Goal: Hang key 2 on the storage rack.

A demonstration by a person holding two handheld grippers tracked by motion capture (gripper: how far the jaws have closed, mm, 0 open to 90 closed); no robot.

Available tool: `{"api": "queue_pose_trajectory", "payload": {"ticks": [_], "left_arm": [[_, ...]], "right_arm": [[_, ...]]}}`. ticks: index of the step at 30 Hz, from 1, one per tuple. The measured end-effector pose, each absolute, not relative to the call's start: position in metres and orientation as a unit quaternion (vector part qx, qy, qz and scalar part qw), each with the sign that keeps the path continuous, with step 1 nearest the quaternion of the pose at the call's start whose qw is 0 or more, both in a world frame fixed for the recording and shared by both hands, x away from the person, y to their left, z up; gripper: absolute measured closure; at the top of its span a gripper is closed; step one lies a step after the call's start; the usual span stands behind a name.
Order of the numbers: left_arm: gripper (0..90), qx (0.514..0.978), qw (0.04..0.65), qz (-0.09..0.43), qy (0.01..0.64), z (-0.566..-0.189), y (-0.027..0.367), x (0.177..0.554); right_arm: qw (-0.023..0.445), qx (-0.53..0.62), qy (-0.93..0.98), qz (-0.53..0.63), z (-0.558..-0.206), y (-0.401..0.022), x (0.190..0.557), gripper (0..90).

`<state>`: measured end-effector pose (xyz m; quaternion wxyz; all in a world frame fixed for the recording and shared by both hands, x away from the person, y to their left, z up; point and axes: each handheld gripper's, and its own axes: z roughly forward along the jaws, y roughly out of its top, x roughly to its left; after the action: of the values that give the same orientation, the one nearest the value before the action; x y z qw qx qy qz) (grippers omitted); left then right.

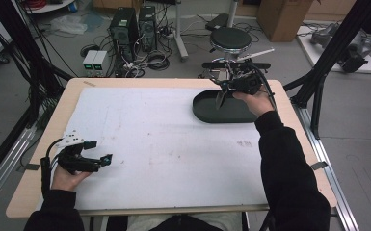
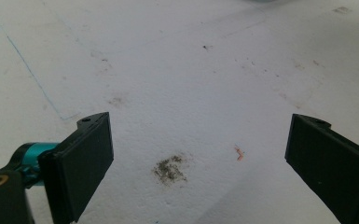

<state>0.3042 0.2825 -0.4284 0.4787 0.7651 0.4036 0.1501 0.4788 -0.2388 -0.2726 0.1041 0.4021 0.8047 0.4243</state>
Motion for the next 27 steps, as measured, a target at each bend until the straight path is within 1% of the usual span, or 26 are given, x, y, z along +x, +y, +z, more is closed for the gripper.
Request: {"api": "queue_pose_trajectory", "payload": {"ticks": [5, 7, 10, 16, 21, 27], "left_arm": [[8.1, 0.764, 0.48, 0.151, 0.404, -0.428, 0.283, 0.304], [8.1, 0.765, 0.479, 0.151, 0.403, -0.428, 0.283, 0.304], [8.1, 0.764, 0.48, 0.152, 0.404, -0.428, 0.283, 0.304], [8.1, 0.762, 0.483, 0.154, 0.403, -0.428, 0.284, 0.303], [8.1, 0.762, 0.484, 0.154, 0.402, -0.428, 0.284, 0.303], [8.1, 0.756, 0.496, 0.148, 0.4, -0.426, 0.285, 0.303]], "right_arm": [[0.115, 0.401, 0.805, 0.421, -0.263, -0.235, 0.486, 86.9], [0.126, 0.4, 0.808, 0.413, -0.258, -0.231, 0.49, 86.8], [0.127, 0.404, 0.807, 0.412, -0.256, -0.228, 0.496, 86.8], [0.125, 0.421, 0.802, 0.405, -0.264, -0.225, 0.508, 86.8], [0.146, 0.435, 0.798, 0.39, -0.271, -0.222, 0.513, 86.7], [0.142, 0.444, 0.793, 0.393, -0.277, -0.217, 0.513, 86.7]]}}
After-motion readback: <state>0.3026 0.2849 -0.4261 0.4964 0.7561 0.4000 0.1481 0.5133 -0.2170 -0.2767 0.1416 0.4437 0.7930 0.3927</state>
